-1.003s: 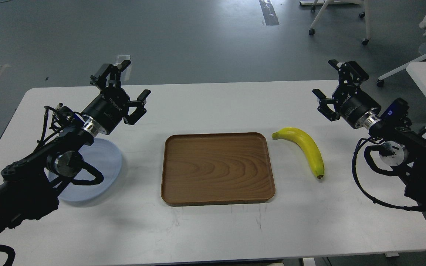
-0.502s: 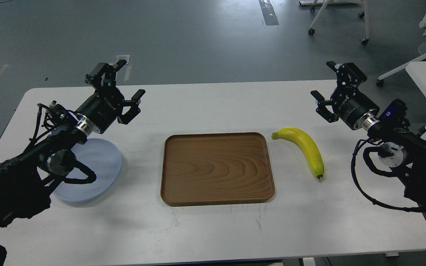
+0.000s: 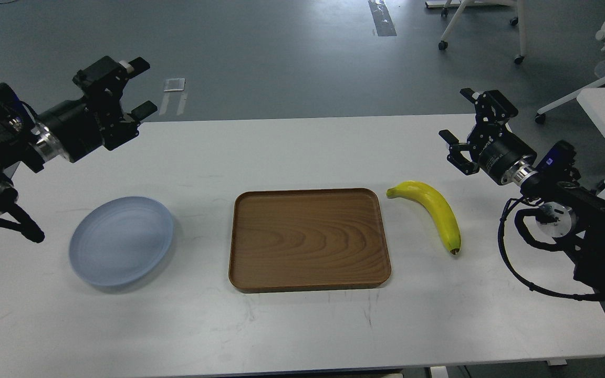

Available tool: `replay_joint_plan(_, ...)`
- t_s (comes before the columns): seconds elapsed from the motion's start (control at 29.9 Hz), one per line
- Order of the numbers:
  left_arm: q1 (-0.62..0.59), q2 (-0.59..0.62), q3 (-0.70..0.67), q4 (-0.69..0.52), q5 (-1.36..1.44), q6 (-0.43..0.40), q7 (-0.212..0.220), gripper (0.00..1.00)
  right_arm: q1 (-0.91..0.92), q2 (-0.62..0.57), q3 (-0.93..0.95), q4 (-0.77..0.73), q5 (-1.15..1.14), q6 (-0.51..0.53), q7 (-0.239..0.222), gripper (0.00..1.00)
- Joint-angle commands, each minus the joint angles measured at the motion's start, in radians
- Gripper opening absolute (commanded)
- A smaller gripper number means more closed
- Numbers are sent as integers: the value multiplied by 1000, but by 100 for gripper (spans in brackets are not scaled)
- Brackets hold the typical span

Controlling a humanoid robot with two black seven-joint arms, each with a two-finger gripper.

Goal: Place banana on plate with both arms
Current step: 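Move the left gripper outward and down toward the light blue plate's rim, then grasp the rim of the light blue plate with the left gripper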

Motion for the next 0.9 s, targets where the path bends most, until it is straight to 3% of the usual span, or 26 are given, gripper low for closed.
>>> replay_joint_plan(0.0,6,76,2,-87,313,1,0,100,0,-1,-1,0,0,0,0,100)
replay_joint_plan(0.13,25,122,29,-107,615,1,0,100,0,-1,-1,3,0,0,0,100)
replay_joint_plan(0.3,33,174,181,-66,824,139,0,100,-3,1,-1,4,0,0,0,100)
replay_joint_plan(0.6,71,130,277,138,821,247,0,99,-3,24,-1,3,-1,0,0,100)
replay_joint_plan(0.87,128,127,278,201,781,247,0,94,-5,25,-1,0,-1,0,0,100)
